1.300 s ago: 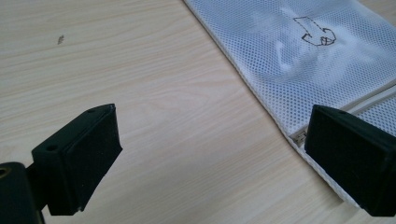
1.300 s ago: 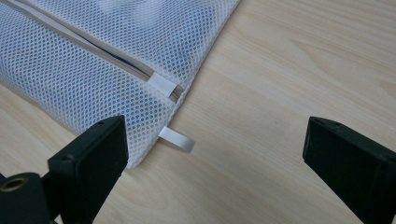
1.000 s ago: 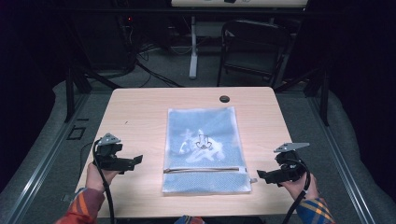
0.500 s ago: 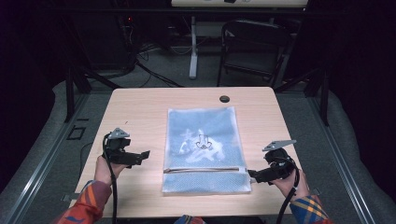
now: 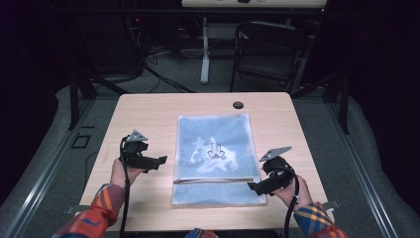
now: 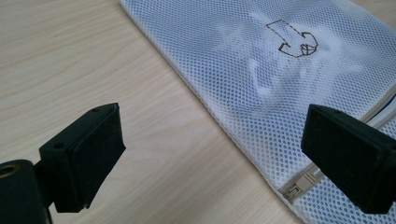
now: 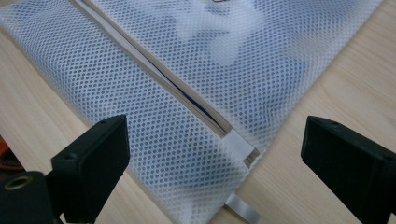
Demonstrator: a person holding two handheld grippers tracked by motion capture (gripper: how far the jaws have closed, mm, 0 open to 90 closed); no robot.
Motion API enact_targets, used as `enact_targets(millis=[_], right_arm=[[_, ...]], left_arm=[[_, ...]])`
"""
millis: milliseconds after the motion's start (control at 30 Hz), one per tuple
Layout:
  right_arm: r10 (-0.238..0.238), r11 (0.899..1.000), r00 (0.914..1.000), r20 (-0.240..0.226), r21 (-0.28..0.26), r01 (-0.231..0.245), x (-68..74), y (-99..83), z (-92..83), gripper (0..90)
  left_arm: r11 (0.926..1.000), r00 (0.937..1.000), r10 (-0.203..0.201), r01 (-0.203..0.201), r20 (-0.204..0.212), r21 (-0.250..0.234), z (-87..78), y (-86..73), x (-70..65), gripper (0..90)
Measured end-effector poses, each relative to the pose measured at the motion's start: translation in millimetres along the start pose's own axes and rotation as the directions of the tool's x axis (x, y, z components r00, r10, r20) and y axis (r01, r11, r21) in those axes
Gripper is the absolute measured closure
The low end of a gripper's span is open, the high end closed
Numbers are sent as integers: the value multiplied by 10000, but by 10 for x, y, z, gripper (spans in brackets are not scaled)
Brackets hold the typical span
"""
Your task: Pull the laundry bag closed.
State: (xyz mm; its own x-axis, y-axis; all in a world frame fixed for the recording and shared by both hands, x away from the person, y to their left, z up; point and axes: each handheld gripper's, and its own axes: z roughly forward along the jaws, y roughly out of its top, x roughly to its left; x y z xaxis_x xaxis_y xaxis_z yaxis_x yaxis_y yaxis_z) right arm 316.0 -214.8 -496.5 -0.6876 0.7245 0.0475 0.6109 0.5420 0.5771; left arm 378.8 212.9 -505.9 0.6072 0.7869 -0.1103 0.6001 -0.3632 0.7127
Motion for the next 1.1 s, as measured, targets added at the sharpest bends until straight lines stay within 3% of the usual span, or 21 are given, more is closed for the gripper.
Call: enact_targets(millis=[800,1100], right_arm=[[-593,9982,9975,-391,101,597,138,188,176,80],[-835,9962,9945,-633,200,849,210,267,286,83]], left_arm=[[9968,9950,572,-615,819,505,339,137,-103,188],[9940,9898,717,-811,1228,735,474,151,-146,337]])
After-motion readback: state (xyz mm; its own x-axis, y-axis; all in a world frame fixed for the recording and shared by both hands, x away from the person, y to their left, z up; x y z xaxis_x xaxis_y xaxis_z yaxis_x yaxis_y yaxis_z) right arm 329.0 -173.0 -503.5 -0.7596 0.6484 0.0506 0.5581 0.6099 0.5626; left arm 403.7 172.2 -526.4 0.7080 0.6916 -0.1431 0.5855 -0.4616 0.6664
